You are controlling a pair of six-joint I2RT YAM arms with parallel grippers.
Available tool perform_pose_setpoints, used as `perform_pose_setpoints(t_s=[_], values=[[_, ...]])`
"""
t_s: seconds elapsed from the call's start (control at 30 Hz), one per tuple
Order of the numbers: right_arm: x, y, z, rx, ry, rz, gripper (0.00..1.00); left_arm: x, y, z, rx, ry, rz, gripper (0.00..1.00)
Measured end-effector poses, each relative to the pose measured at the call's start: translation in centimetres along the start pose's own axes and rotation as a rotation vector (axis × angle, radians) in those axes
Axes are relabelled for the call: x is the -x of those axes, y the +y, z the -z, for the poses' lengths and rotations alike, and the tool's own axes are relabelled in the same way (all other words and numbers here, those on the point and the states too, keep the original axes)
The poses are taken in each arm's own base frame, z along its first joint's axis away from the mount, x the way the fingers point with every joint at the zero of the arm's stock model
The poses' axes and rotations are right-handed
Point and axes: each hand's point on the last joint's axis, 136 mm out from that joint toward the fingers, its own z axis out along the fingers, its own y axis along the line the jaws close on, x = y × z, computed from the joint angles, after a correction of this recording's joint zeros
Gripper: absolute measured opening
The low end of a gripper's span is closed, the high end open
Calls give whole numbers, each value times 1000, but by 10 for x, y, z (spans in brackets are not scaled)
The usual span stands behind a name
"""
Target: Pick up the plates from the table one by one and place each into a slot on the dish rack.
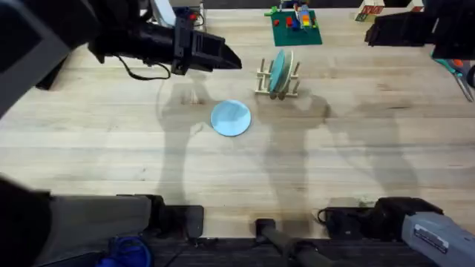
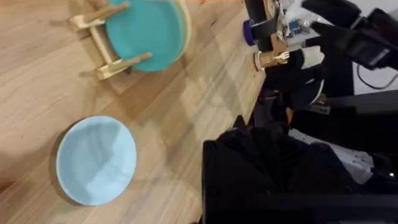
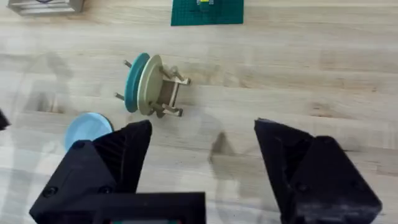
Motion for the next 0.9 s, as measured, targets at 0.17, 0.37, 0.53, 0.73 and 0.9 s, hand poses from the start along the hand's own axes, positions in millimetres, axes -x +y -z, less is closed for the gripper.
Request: perform_pose_setpoints(t_s=[0.17, 0.37, 0.53, 0.73, 0.9], values=[[0, 0, 0, 0, 0, 0, 994, -2, 19, -8, -6, 28, 53, 41], [0, 0, 0, 0, 0, 0, 993, -9, 34, -15, -19, 68, 106, 41], [0, 0, 0, 0, 0, 0, 995, -13, 48, -21, -26, 92, 129, 42], [0, 0, 0, 0, 0, 0, 995, -17, 60, -26, -33, 112, 149, 42], [0, 0, 0, 0, 0, 0, 995, -19, 67, -29, -36, 122, 154, 42]])
